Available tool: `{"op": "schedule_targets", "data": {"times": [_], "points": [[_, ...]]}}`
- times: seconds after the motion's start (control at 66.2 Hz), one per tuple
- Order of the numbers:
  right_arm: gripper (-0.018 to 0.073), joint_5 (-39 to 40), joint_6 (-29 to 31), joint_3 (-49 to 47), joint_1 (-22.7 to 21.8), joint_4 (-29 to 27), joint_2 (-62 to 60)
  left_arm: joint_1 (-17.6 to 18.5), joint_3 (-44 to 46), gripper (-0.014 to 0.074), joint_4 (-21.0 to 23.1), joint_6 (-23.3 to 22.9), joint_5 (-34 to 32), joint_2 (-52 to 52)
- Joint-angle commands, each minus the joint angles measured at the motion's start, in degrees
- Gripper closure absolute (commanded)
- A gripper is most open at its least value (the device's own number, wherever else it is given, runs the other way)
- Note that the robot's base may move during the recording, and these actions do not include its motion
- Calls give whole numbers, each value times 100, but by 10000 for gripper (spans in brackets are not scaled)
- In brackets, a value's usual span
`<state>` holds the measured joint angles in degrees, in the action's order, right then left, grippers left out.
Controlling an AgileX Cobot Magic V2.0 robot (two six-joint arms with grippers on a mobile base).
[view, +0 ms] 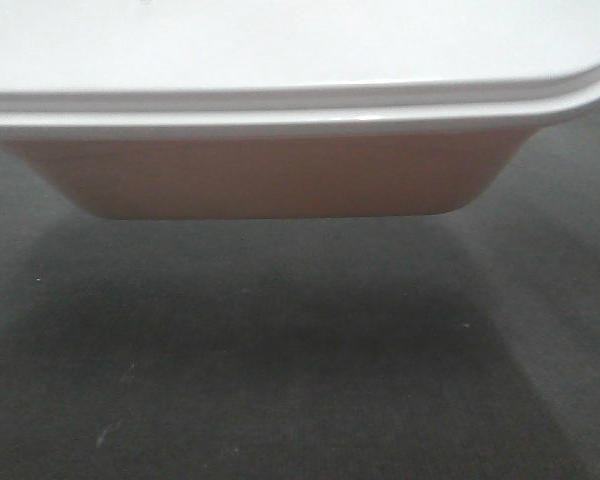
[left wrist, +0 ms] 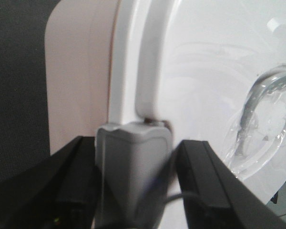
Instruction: Grab white bin and place on right shelf
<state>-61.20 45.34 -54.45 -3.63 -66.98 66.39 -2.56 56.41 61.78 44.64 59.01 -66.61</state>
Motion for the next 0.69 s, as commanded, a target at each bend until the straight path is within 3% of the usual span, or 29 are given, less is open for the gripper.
{"op": "schedule_targets", "data": {"times": [0.0, 0.68], "points": [[241, -1239, 94, -213, 165, -1363, -200, 169, 156, 420, 634, 32, 74, 126], [241, -1176, 94, -213, 165, -1363, -200, 169, 156, 420, 753, 32, 177, 126]]}}
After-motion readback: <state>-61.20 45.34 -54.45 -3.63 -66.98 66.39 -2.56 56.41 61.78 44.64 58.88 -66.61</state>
